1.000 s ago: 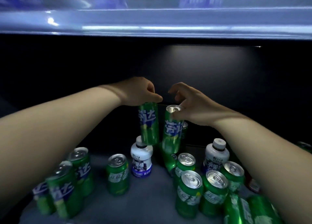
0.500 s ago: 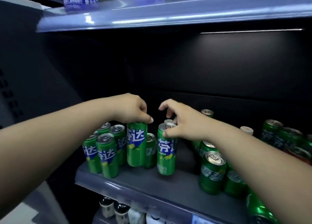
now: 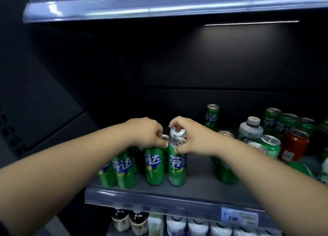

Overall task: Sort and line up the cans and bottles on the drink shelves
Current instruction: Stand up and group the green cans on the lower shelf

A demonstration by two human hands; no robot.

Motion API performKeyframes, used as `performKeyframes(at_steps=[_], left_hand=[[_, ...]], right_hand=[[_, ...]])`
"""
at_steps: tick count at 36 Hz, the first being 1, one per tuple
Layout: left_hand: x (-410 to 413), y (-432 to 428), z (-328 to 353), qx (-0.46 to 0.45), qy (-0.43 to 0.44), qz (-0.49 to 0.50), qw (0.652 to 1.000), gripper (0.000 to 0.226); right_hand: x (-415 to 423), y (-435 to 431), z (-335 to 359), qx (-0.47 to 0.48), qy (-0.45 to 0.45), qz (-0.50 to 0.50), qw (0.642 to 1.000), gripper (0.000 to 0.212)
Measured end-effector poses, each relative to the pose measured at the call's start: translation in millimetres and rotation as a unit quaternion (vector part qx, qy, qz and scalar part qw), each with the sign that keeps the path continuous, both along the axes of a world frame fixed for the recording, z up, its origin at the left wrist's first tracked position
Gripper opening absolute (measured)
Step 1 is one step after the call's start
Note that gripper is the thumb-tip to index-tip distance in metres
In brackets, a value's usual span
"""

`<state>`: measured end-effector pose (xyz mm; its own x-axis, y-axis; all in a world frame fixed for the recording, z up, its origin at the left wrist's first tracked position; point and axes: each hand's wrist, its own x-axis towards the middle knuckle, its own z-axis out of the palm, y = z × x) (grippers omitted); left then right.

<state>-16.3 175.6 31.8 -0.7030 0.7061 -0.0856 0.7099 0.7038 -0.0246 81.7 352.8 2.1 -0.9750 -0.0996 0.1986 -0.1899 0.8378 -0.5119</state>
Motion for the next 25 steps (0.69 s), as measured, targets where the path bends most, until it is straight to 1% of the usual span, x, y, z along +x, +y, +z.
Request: performKeyframes(at_steps=[3,6,8,10,12,13,14,17,22,25], left_hand=[[-3,-4,-7,0.009,0.011,-0.009,1.000,0.044],[-5,-9,-9,0.009,0.010,-0.020,1.000,0.049],[-6,-13,-7,-0.002,-0.004,-0.034,0.999,0.055],[-6,-18,-2,0.001,-0.044,-0.058,0.997,0.062],[-4,-22,4,0.015,-0.088,-0.088,0.992,0.066],[-3,-24,5,0.016,-0.087,-0.101,0.991,0.068],[-2,-24,5,0.011,-0.069,-0.111,0.991,0.069],[-2,-23,1,0.017,-0.017,-0.121,0.992,0.066],[-5,-19,-3,0.027,-0.017,-0.111,0.993,0.066],[-8,-16,-2,0.034,-0.036,-0.101,0.994,0.066]], right_hand=[[2,-3,-3,-0.020,0.003,-0.019,1.000,0.061],[6,-7,-4,-0.021,-0.003,-0.036,0.999,0.050],[7,-8,-5,-0.014,-0.016,-0.063,0.998,0.046],[9,-9,-5,0.001,-0.037,-0.091,0.995,0.044],[12,-11,-4,0.025,-0.055,-0.097,0.993,0.047],[13,-12,-4,0.043,-0.062,-0.097,0.992,0.049],[13,-14,-4,0.056,-0.066,-0.100,0.991,0.050],[14,-17,-7,0.069,-0.061,-0.119,0.989,0.054],[13,-20,-10,0.083,-0.061,-0.132,0.986,0.057],[13,-21,-10,0.076,-0.062,-0.133,0.986,0.055]])
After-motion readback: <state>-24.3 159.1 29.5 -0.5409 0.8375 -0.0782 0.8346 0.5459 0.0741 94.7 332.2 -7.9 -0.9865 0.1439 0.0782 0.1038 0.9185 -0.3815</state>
